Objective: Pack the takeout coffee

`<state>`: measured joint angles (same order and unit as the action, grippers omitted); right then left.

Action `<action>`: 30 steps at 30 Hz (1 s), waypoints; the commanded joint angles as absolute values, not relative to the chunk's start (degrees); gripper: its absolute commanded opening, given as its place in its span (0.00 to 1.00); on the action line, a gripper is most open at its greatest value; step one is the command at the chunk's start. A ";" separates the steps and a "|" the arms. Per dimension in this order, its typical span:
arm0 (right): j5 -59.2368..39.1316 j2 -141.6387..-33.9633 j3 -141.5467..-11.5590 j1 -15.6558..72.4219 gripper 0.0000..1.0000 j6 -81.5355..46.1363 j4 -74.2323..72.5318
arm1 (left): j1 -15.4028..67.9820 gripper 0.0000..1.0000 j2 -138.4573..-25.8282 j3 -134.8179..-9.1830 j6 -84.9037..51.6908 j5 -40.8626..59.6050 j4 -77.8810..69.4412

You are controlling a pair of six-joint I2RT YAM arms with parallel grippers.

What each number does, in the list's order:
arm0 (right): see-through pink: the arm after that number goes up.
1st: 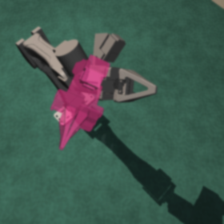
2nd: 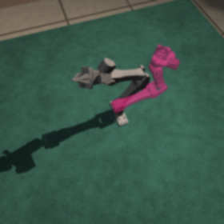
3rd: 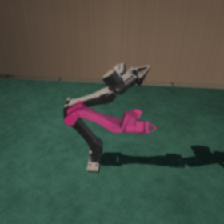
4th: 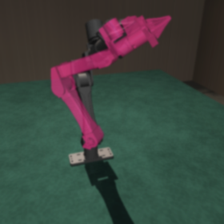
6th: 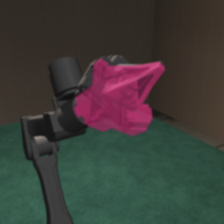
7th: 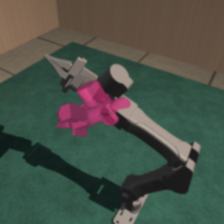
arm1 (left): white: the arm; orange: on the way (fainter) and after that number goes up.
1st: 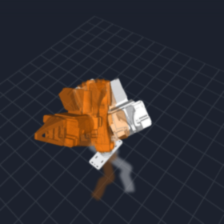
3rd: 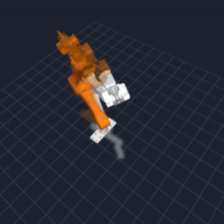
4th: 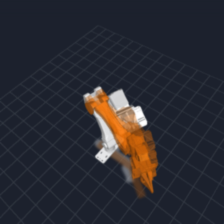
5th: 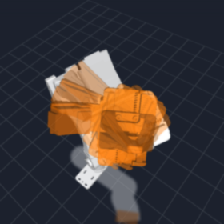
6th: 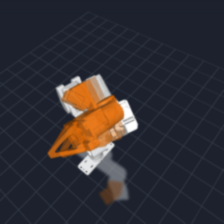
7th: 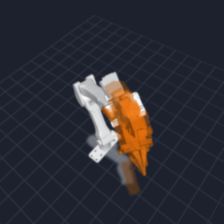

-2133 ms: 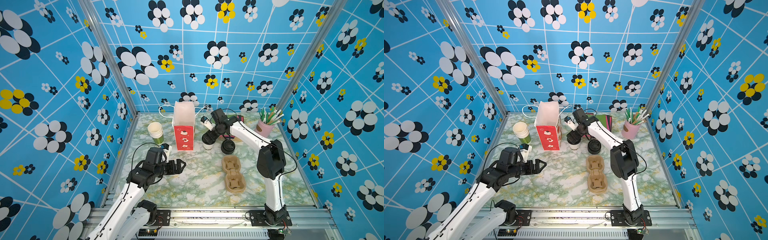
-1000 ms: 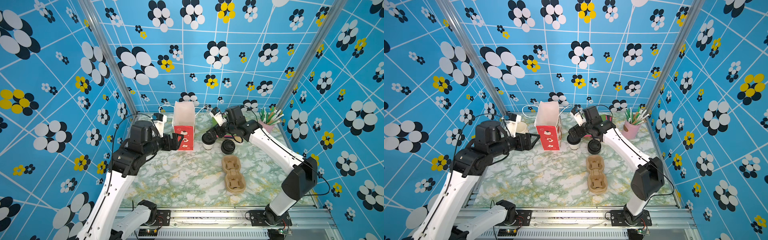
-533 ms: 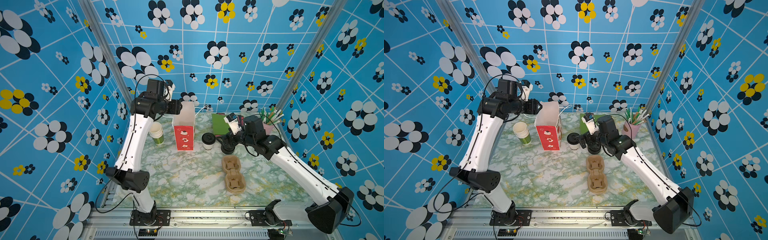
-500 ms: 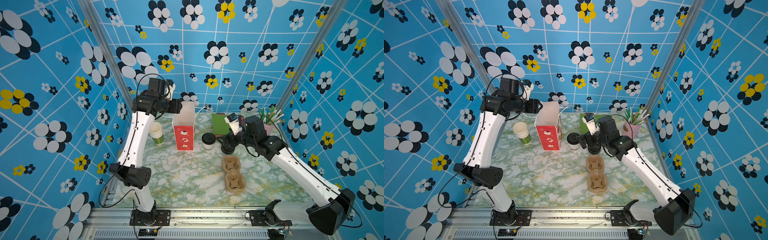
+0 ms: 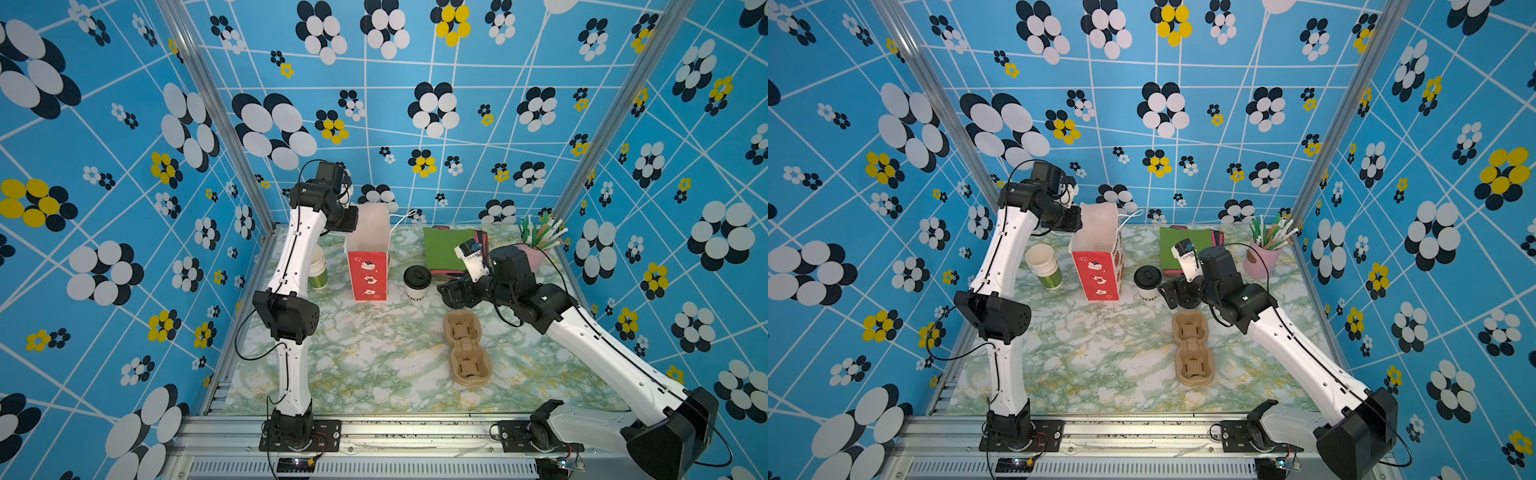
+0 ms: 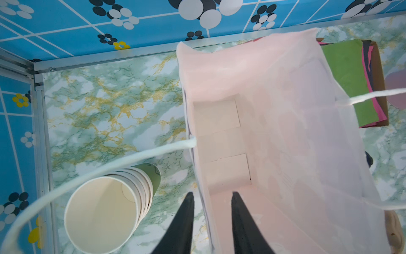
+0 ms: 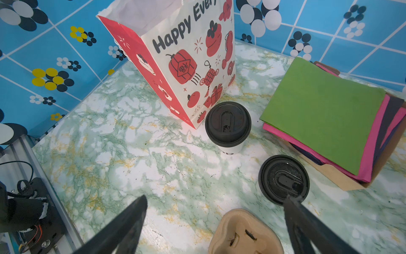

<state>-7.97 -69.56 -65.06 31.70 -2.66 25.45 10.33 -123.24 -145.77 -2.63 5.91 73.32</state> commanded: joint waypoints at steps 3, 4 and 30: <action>-7.21 -67.46 -63.93 31.44 0.99 -4.04 26.18 | 9.59 0.09 -124.91 -147.22 -4.49 4.85 74.18; -7.19 -67.41 -63.76 31.45 0.99 -3.96 26.10 | 9.58 0.06 -124.64 -146.95 -4.92 4.97 74.30; -11.86 -66.37 -62.32 31.48 0.99 -7.53 20.95 | 18.61 0.00 -63.78 -77.41 -51.06 -6.20 47.25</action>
<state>-10.15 -67.44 -62.92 31.68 -6.37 22.92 17.08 -67.81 -82.85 -40.53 -3.16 52.03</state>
